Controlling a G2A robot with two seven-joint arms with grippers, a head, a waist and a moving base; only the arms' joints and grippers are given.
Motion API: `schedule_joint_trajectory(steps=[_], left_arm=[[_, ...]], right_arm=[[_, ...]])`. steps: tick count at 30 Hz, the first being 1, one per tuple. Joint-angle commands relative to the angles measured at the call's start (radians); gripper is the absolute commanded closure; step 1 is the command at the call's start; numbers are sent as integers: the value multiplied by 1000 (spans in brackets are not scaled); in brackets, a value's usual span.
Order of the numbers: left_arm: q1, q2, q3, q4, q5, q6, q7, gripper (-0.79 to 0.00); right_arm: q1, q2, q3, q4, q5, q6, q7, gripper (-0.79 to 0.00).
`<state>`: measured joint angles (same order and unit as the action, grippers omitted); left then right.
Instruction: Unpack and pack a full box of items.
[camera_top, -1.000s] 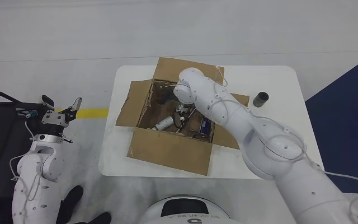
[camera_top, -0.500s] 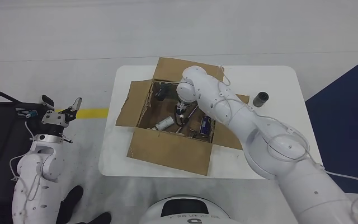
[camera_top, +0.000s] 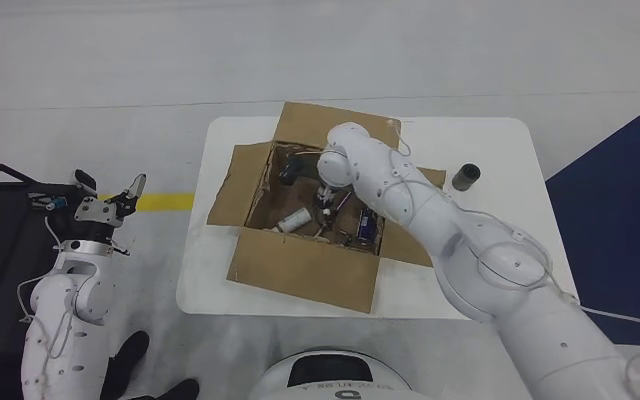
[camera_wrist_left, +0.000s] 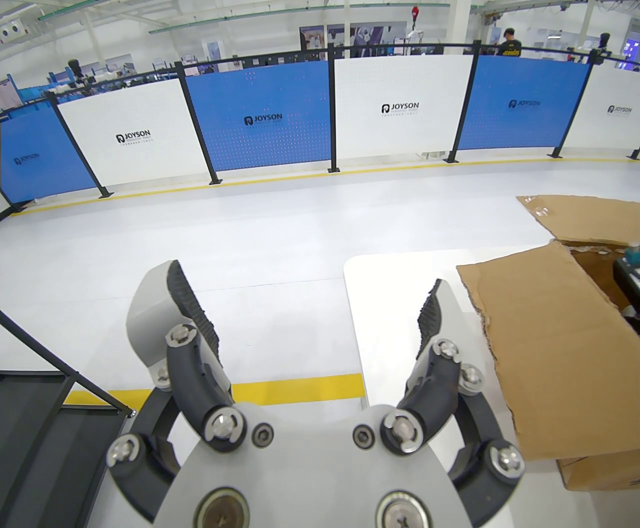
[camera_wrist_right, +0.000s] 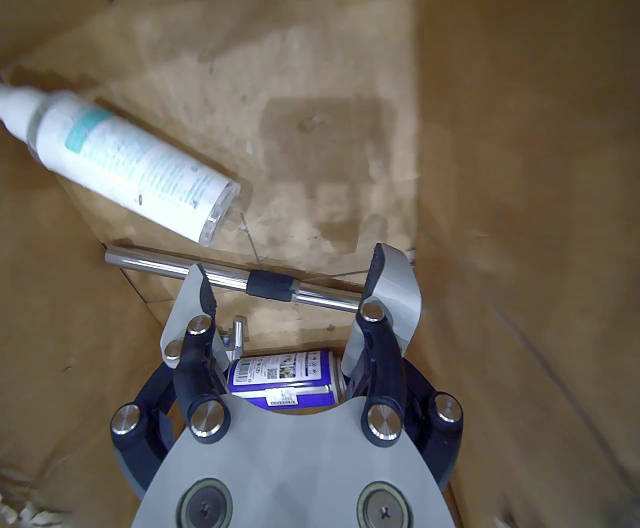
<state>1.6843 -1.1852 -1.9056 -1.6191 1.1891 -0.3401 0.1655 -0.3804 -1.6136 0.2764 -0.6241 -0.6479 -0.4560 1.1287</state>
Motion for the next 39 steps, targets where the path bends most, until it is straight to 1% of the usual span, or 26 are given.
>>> schedule_joint_trajectory(steps=[1,2,3,4,6,9,11,14,16,19,22,24,26,29,32,35,37,38,39], left_arm=[[0,0,0,0,0,0,0,-785],[0,0,0,0,0,0,0,-785],[0,0,0,0,0,0,0,-785],[0,0,0,0,0,0,0,-785],[0,0,0,0,0,0,0,-785],[0,0,0,0,0,0,0,-785],[0,0,0,0,0,0,0,-785],[0,0,0,0,0,0,0,-785],[0,0,0,0,0,0,0,-785],[0,0,0,0,0,0,0,-785],[0,0,0,0,0,0,0,-785],[0,0,0,0,0,0,0,-785],[0,0,0,0,0,0,0,-785],[0,0,0,0,0,0,0,-785],[0,0,0,0,0,0,0,-785],[0,0,0,0,0,0,0,-785],[0,0,0,0,0,0,0,-785],[0,0,0,0,0,0,0,-785],[0,0,0,0,0,0,0,-785]], right_arm=[[-9,15,13,-14,2,-17,-6,-616],[-16,25,20,-29,0,-20,-9,-542],[-24,36,27,-47,-4,-20,-11,-496],[-34,47,33,-68,-10,-14,-10,-413],[-57,73,47,-123,-29,10,-1,-351],[-104,122,78,-224,-49,52,35,-311],[-140,160,106,-299,-68,87,67,-317],[-205,223,165,-436,-104,122,99,-357],[-257,267,219,-526,-145,176,102,-376],[-347,327,295,-676,-210,219,126,-376],[-431,374,363,-808,-262,233,162,-376],[-477,395,395,-878,-290,240,195,-379],[-511,410,418,-930,-303,239,227,-382],[-537,421,437,-972,-309,239,265,-379],[-541,422,433,-981,-307,231,285,-382],[-522,413,409,-958,-308,221,296,-388],[-500,402,376,-936,-325,204,307,-428],[-485,396,353,-924,-343,183,314,-474],[-474,389,339,-908,-344,181,309,-539]])
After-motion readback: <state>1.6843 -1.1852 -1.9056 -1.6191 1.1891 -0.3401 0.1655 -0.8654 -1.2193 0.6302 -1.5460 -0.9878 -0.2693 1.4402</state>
